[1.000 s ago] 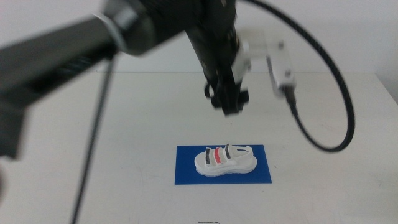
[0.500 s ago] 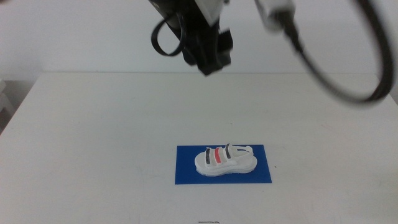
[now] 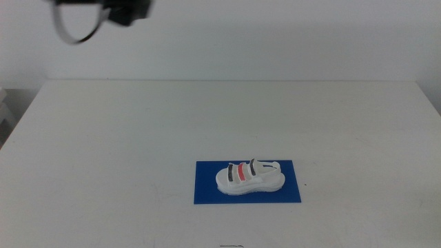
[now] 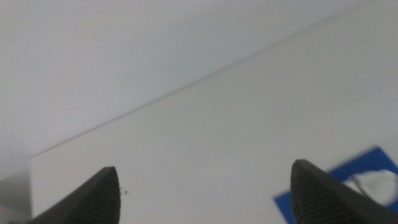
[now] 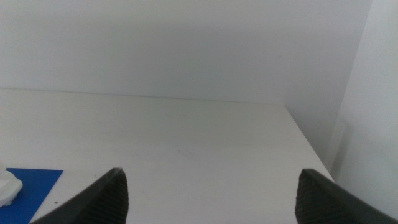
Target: Use one arm to grab the shoe from the table and place it on the mat.
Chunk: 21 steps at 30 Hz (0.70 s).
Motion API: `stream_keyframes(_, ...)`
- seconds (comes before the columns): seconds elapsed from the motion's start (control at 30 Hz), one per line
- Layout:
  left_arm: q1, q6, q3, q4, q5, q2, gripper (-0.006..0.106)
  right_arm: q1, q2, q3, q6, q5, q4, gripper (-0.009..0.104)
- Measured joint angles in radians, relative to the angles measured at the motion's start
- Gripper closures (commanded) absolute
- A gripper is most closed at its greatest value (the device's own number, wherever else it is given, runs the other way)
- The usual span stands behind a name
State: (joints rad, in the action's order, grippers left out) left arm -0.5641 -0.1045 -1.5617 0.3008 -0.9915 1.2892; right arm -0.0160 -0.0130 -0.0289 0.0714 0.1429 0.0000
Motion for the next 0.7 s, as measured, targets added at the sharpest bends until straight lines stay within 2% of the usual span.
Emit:
stream_keyframes(0.17,0.171,0.023,0.296,-0.053,0.271,-0.175,0.007,0.0,0.0,0.0,0.0,0.0,0.0,0.001)
stream_keyframes(0.33,0.359,0.117,0.598,-0.211,0.492,-0.408,0.007,0.0,0.0,0.0,0.0,0.0,0.0,0.001)
stream_keyframes(0.53,0.541,0.211,0.884,-0.362,0.525,-0.713,0.007,0.0,0.0,0.0,0.0,0.0,0.0,0.001)
stream_keyframes(0.7,0.572,0.225,1.015,-0.377,0.537,-0.885,0.007,0.0,0.0,0.0,0.0,0.0,0.0,0.001)
